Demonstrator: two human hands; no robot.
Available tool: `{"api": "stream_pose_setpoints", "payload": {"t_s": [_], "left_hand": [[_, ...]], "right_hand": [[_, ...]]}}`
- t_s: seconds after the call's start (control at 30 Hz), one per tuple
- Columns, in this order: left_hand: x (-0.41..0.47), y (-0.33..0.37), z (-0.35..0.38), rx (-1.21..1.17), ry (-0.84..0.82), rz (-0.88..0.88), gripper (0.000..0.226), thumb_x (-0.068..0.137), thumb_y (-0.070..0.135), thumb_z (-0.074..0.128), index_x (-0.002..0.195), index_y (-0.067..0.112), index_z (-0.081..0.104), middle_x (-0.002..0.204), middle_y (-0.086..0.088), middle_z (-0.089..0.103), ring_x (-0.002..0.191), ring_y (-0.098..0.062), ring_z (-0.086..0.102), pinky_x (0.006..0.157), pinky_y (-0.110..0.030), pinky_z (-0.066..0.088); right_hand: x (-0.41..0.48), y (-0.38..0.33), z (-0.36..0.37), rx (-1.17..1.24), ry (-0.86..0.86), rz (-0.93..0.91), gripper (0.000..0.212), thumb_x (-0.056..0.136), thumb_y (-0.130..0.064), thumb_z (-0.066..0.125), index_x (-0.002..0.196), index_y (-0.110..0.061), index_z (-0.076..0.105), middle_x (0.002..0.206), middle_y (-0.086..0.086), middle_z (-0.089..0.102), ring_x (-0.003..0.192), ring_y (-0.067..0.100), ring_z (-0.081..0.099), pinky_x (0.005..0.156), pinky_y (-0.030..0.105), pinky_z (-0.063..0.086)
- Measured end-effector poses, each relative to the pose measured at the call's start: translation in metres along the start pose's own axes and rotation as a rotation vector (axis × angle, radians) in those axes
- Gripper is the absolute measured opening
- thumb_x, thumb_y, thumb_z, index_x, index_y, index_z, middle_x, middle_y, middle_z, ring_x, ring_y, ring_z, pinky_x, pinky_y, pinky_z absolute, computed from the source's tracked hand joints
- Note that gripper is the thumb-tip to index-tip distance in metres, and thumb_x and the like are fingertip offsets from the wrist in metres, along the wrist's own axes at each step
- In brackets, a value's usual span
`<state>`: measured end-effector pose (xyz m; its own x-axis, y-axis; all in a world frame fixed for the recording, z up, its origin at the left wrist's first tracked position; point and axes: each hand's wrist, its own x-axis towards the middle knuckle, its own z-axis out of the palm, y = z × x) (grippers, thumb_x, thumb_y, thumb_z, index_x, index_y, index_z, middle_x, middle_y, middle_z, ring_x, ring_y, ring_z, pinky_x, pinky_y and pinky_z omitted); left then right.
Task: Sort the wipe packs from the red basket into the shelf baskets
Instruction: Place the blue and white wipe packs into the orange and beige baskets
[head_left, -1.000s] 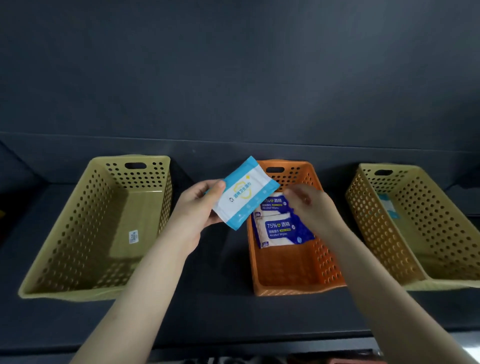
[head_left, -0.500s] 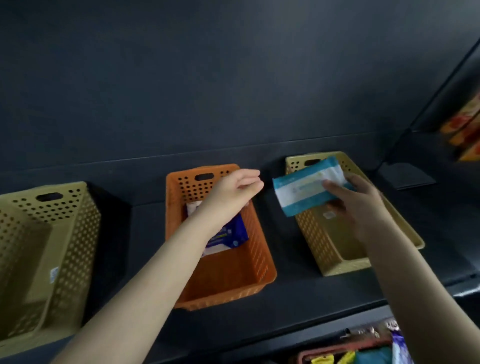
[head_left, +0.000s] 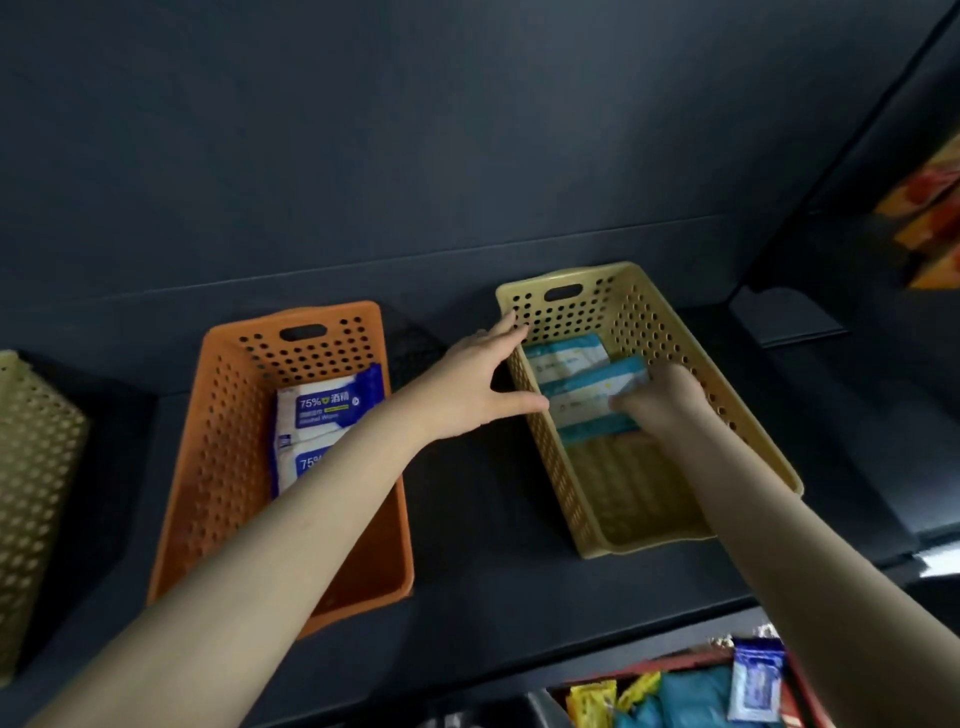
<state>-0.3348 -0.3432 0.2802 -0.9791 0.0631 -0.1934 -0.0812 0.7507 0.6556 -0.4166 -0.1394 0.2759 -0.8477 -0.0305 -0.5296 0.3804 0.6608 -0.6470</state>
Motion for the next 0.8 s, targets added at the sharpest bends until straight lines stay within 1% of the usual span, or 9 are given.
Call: {"api": "stream_pose_setpoints", "payload": {"t_s": [0.07, 0.2, 0.3, 0.4, 0.47, 0.53, 0.63, 0.7, 0.8], "left_hand": [[0.000, 0.001, -0.002, 0.040, 0.001, -0.020, 0.092, 0.082, 0.058, 0.062, 0.154, 0.031, 0.012, 0.161, 0.016, -0.004, 0.149, -0.015, -0.001, 0.121, -0.046, 0.011], [-0.002, 0.005, -0.005, 0.051, -0.008, -0.051, 0.090, 0.081, 0.058, 0.063, 0.153, 0.033, 0.013, 0.160, 0.021, -0.005, 0.149, -0.014, -0.003, 0.121, -0.048, 0.010], [-0.002, 0.006, -0.009, 0.047, -0.024, -0.058, 0.089, 0.081, 0.056, 0.064, 0.153, 0.035, 0.015, 0.159, 0.023, -0.004, 0.149, -0.014, -0.003, 0.121, -0.047, 0.010], [-0.002, 0.004, -0.012, 0.017, -0.032, -0.058, 0.087, 0.081, 0.054, 0.066, 0.152, 0.038, 0.018, 0.158, 0.025, -0.003, 0.149, -0.012, -0.003, 0.121, -0.045, 0.009], [-0.001, 0.004, -0.014, 0.004, -0.037, -0.061, 0.086, 0.081, 0.052, 0.066, 0.152, 0.039, 0.019, 0.158, 0.026, -0.002, 0.148, -0.011, -0.003, 0.121, -0.044, 0.008], [-0.001, 0.005, -0.015, 0.008, -0.044, -0.065, 0.085, 0.082, 0.052, 0.066, 0.152, 0.039, 0.018, 0.158, 0.025, -0.002, 0.148, -0.012, -0.003, 0.120, -0.044, 0.008], [0.000, 0.006, -0.015, 0.013, -0.051, -0.071, 0.085, 0.082, 0.052, 0.065, 0.152, 0.039, 0.018, 0.158, 0.026, -0.003, 0.148, -0.012, -0.003, 0.120, -0.046, 0.008], [-0.001, 0.006, -0.014, 0.020, -0.051, -0.073, 0.085, 0.083, 0.052, 0.065, 0.152, 0.040, 0.017, 0.158, 0.027, -0.004, 0.149, -0.013, -0.002, 0.120, -0.047, 0.009], [-0.002, 0.002, -0.013, 0.027, -0.050, -0.068, 0.086, 0.081, 0.057, 0.063, 0.151, 0.042, 0.015, 0.157, 0.029, -0.005, 0.149, -0.015, -0.001, 0.120, -0.051, 0.010]], "right_hand": [[0.004, 0.002, 0.002, -0.016, -0.058, 0.042, 0.012, 0.090, -0.008, 0.062, 0.099, -0.012, 0.055, 0.105, 0.011, 0.063, 0.092, 0.026, 0.066, 0.068, 0.037, 0.060], [0.008, 0.000, -0.004, -0.048, -0.163, 0.099, 0.024, 0.090, -0.003, 0.060, 0.112, -0.009, 0.052, 0.106, 0.012, 0.062, 0.086, 0.026, 0.065, 0.055, 0.034, 0.059], [0.010, 0.001, -0.010, -0.099, -0.189, 0.096, 0.024, 0.090, -0.001, 0.058, 0.110, -0.012, 0.050, 0.105, 0.012, 0.060, 0.085, 0.026, 0.064, 0.059, 0.036, 0.059], [0.014, 0.003, -0.007, -0.063, -0.210, 0.085, 0.015, 0.092, -0.001, 0.056, 0.102, -0.010, 0.051, 0.102, 0.011, 0.060, 0.088, 0.025, 0.063, 0.069, 0.040, 0.060], [0.016, 0.003, -0.001, -0.032, -0.212, 0.081, 0.010, 0.093, -0.004, 0.056, 0.098, -0.010, 0.051, 0.103, 0.011, 0.062, 0.095, 0.026, 0.065, 0.076, 0.043, 0.060], [0.019, 0.003, 0.004, -0.046, -0.207, 0.073, 0.009, 0.094, -0.006, 0.056, 0.098, -0.010, 0.050, 0.106, 0.012, 0.063, 0.097, 0.027, 0.066, 0.077, 0.043, 0.060], [0.021, 0.005, 0.005, -0.095, -0.210, 0.054, 0.009, 0.094, -0.010, 0.057, 0.095, -0.013, 0.049, 0.102, 0.009, 0.061, 0.090, 0.024, 0.065, 0.066, 0.037, 0.060], [0.022, 0.005, 0.005, -0.198, -0.161, 0.012, 0.010, 0.093, -0.016, 0.060, 0.093, -0.016, 0.050, 0.096, 0.006, 0.060, 0.080, 0.018, 0.061, 0.057, 0.030, 0.054], [0.021, 0.004, 0.007, -0.359, -0.036, -0.069, 0.015, 0.088, -0.022, 0.067, 0.095, -0.016, 0.054, 0.090, 0.003, 0.061, 0.075, 0.015, 0.061, 0.058, 0.028, 0.050]]}}
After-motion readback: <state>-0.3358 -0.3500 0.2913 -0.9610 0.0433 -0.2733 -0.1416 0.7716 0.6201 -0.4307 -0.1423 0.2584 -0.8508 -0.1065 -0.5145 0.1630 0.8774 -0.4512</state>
